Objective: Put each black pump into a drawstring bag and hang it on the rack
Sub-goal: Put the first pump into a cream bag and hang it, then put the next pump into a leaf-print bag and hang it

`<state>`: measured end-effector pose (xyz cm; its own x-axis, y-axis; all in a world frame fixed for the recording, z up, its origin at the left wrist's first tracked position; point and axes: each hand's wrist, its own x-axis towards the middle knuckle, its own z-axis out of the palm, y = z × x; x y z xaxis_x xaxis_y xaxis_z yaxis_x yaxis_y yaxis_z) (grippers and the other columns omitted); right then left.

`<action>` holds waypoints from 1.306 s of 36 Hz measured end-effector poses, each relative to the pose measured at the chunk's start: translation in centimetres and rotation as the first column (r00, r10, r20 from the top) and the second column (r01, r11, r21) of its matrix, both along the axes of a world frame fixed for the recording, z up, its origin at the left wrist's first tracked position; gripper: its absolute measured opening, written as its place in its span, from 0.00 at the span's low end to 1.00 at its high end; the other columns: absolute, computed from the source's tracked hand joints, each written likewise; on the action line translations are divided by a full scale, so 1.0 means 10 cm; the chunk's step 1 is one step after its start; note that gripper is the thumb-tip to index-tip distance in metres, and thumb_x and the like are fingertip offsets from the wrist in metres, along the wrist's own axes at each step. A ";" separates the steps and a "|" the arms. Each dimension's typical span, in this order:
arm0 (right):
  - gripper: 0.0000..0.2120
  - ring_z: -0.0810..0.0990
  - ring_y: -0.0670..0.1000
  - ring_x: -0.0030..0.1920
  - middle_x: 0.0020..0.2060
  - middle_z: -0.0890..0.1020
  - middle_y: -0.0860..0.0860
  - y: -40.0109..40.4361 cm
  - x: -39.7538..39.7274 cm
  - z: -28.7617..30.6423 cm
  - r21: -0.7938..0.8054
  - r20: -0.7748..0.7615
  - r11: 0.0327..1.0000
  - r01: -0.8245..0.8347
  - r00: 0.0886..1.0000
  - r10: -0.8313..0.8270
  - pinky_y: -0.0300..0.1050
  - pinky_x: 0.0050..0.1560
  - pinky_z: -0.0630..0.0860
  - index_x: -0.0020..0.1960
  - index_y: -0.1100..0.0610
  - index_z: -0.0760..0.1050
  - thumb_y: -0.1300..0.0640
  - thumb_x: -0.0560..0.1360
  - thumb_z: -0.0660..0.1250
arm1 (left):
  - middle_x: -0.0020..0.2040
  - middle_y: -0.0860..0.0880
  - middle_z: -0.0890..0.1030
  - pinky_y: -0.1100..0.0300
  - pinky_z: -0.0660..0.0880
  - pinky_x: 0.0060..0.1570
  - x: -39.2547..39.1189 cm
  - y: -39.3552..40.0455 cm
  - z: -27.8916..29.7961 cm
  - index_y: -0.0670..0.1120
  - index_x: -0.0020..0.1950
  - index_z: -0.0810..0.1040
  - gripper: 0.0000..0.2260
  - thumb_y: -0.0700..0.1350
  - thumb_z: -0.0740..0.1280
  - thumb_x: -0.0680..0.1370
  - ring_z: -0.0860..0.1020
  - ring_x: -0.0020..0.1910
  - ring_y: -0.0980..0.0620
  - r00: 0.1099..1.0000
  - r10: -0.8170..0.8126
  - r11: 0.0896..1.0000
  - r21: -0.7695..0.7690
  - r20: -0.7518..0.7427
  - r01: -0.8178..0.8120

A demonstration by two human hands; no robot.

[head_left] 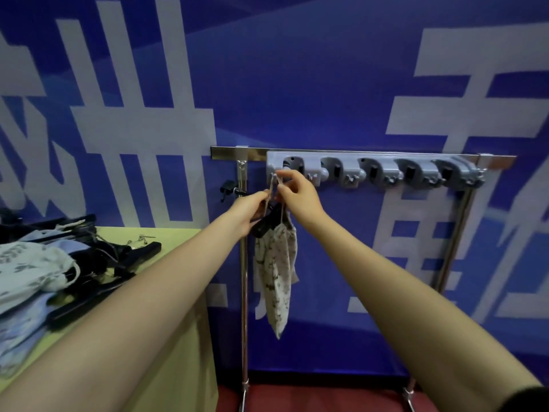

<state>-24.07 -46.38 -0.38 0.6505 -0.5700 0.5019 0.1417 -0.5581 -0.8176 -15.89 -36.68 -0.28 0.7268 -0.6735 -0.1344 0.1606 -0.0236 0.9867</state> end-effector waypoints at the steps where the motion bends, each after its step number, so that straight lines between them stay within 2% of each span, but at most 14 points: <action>1: 0.14 0.76 0.44 0.38 0.43 0.78 0.49 0.02 -0.04 0.01 -0.030 -0.050 1.000 0.009 0.999 -0.011 0.35 0.38 0.72 0.64 0.52 0.73 0.61 0.80 0.60 | 0.62 0.43 0.80 0.52 0.73 0.63 0.01 0.03 0.00 0.42 0.58 0.79 0.13 0.49 0.63 0.81 0.77 0.60 0.46 1.000 0.005 1.000 0.017 -0.017 -0.005; 6: 0.19 0.77 0.51 0.47 0.52 0.78 0.51 0.14 -0.22 0.05 -0.105 -0.150 0.992 0.065 0.985 -0.081 0.44 0.46 0.73 0.71 0.52 0.68 0.57 0.81 0.59 | 0.66 0.44 0.75 0.54 0.70 0.58 0.00 0.28 0.02 0.40 0.68 0.73 0.20 0.50 0.52 0.84 0.73 0.65 0.46 0.997 -0.080 0.982 0.168 -0.017 0.082; 9: 0.16 0.78 0.49 0.46 0.50 0.79 0.50 0.28 -0.33 0.12 -0.115 -0.056 0.983 0.146 0.987 -0.153 0.42 0.44 0.71 0.67 0.55 0.71 0.56 0.80 0.59 | 0.64 0.43 0.77 0.53 0.73 0.58 -0.02 0.52 0.09 0.40 0.66 0.74 0.19 0.49 0.51 0.84 0.77 0.59 0.46 0.994 -0.102 0.979 0.183 0.050 0.091; 12: 0.11 0.78 0.44 0.42 0.44 0.79 0.46 0.51 -0.35 0.17 -0.068 0.051 0.987 0.148 0.988 -0.145 0.39 0.41 0.73 0.61 0.55 0.75 0.57 0.80 0.60 | 0.55 0.45 0.80 0.56 0.76 0.49 -0.03 0.82 0.16 0.42 0.63 0.77 0.19 0.49 0.50 0.84 0.79 0.48 0.50 0.983 -0.075 0.987 0.151 0.169 0.050; 16: 0.08 0.80 0.49 0.43 0.40 0.80 0.48 0.99 -0.19 0.17 -0.010 0.071 1.000 0.024 0.997 -0.023 0.42 0.41 0.74 0.52 0.53 0.77 0.60 0.79 0.59 | 0.45 0.47 0.80 0.59 0.76 0.44 0.01 1.31 0.25 0.42 0.55 0.79 0.17 0.46 0.52 0.83 0.78 0.42 0.50 0.946 0.032 0.992 0.104 0.323 -0.069; 22: 0.10 0.74 0.46 0.31 0.32 0.78 0.50 1.94 0.22 0.00 0.112 -0.068 0.963 -0.246 0.965 0.254 0.38 0.31 0.69 0.46 0.57 0.78 0.63 0.79 0.58 | 0.46 0.48 0.79 0.58 0.73 0.41 0.34 2.20 0.29 0.48 0.40 0.78 0.15 0.44 0.55 0.82 0.76 0.39 0.51 0.843 0.185 0.943 0.150 0.504 -0.297; 25: 0.11 0.74 0.46 0.31 0.32 0.78 0.51 2.30 0.47 -0.10 0.137 -0.151 0.932 -0.334 0.923 0.353 0.36 0.30 0.69 0.43 0.56 0.78 0.62 0.78 0.59 | 0.49 0.47 0.78 0.55 0.75 0.44 0.57 2.71 0.25 0.48 0.42 0.78 0.11 0.43 0.58 0.80 0.76 0.42 0.49 0.752 0.251 0.901 0.137 0.609 -0.411; 28: 0.08 0.76 0.48 0.35 0.34 0.78 0.49 2.57 0.78 -0.21 0.085 -0.200 0.936 -0.342 0.914 0.352 0.42 0.36 0.73 0.46 0.55 0.79 0.59 0.78 0.61 | 0.53 0.46 0.79 0.49 0.75 0.54 0.76 3.27 0.17 0.47 0.50 0.79 0.10 0.46 0.59 0.81 0.78 0.52 0.45 0.664 0.259 0.846 0.166 0.702 -0.507; 30: 0.08 0.78 0.51 0.42 0.41 0.80 0.50 2.75 1.04 -0.29 0.042 -0.238 0.944 -0.327 0.914 0.327 0.47 0.45 0.76 0.52 0.53 0.79 0.54 0.78 0.62 | 0.54 0.46 0.80 0.49 0.75 0.56 0.89 3.65 0.06 0.45 0.55 0.80 0.12 0.49 0.59 0.81 0.77 0.53 0.46 0.615 0.213 0.799 0.227 0.759 -0.557; 32: 0.15 0.80 0.55 0.49 0.51 0.81 0.53 2.87 1.23 -0.39 0.006 -0.318 0.961 -0.276 0.911 0.263 0.51 0.52 0.77 0.61 0.56 0.76 0.51 0.77 0.61 | 0.54 0.47 0.81 0.51 0.75 0.55 1.00 3.91 -0.12 0.46 0.57 0.80 0.14 0.52 0.61 0.81 0.78 0.52 0.48 0.610 0.171 0.767 0.284 0.774 -0.575; 35: 0.22 0.73 0.61 0.62 0.63 0.73 0.60 2.95 1.42 -0.58 -0.053 -0.407 0.985 -0.163 0.904 0.127 0.52 0.62 0.72 0.66 0.59 0.73 0.48 0.76 0.60 | 0.58 0.50 0.80 0.54 0.74 0.55 1.11 4.10 -0.44 0.50 0.59 0.80 0.14 0.55 0.63 0.79 0.78 0.55 0.51 0.631 0.070 0.760 0.368 0.773 -0.535; 39: 0.23 0.66 0.63 0.66 0.63 0.68 0.61 3.05 1.58 -0.74 -0.187 -0.437 0.976 -0.111 0.899 0.018 0.53 0.62 0.68 0.68 0.58 0.70 0.45 0.79 0.58 | 0.65 0.51 0.72 0.51 0.68 0.66 1.21 4.22 -0.73 0.55 0.63 0.77 0.17 0.59 0.66 0.77 0.70 0.65 0.49 0.544 -0.030 0.694 0.409 0.838 -0.593; 44: 0.21 0.67 0.59 0.67 0.62 0.69 0.57 3.01 1.61 -0.84 -0.190 -0.384 0.973 -0.129 0.922 0.047 0.52 0.60 0.71 0.70 0.49 0.70 0.44 0.79 0.60 | 0.56 0.54 0.76 0.58 0.65 0.53 1.32 4.18 -0.89 0.52 0.55 0.82 0.10 0.53 0.67 0.77 0.70 0.60 0.52 0.389 -0.051 0.699 0.311 0.920 -0.644; 47: 0.22 0.74 0.57 0.61 0.62 0.72 0.56 2.97 1.54 -0.81 -0.174 -0.359 0.974 -0.149 0.930 0.078 0.49 0.56 0.73 0.71 0.48 0.69 0.42 0.79 0.59 | 0.44 0.55 0.77 0.60 0.69 0.43 1.34 4.17 -0.82 0.53 0.49 0.78 0.06 0.50 0.62 0.81 0.74 0.45 0.54 0.456 0.084 0.791 0.219 0.886 -0.571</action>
